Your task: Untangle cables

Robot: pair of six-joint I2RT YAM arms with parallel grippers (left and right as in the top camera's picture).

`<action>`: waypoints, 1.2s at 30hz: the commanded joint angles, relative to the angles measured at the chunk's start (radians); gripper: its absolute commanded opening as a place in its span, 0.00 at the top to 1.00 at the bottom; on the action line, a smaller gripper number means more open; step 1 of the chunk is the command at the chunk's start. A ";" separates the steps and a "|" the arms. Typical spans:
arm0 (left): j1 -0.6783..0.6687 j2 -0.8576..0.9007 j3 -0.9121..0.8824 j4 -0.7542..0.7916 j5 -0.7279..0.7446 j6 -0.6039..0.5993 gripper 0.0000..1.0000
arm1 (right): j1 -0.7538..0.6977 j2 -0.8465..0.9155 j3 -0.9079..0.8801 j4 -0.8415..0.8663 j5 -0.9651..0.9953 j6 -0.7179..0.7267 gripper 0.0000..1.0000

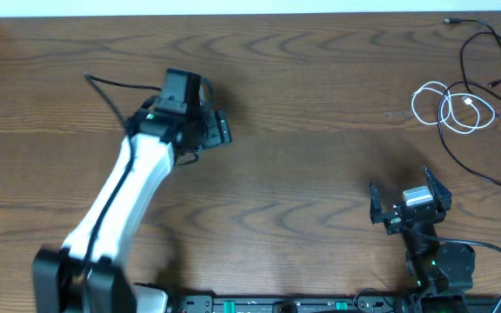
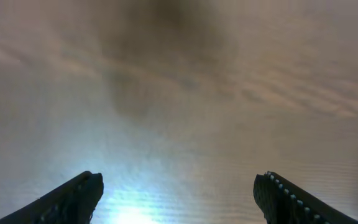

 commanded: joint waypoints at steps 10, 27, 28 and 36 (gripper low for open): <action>0.172 -0.591 -0.552 0.457 -0.007 0.153 0.18 | -0.003 0.005 -0.002 -0.003 -0.010 0.013 0.01; 0.206 -1.249 -1.118 0.770 -0.011 0.406 0.02 | -0.003 0.005 -0.002 -0.003 -0.010 0.013 0.01; 0.206 -1.266 -1.132 0.769 -0.011 0.419 0.02 | -0.003 0.005 -0.002 -0.003 -0.010 0.013 0.01; 0.206 -1.370 -1.161 0.682 -0.011 0.433 0.02 | -0.003 0.005 -0.002 -0.003 -0.010 0.013 0.01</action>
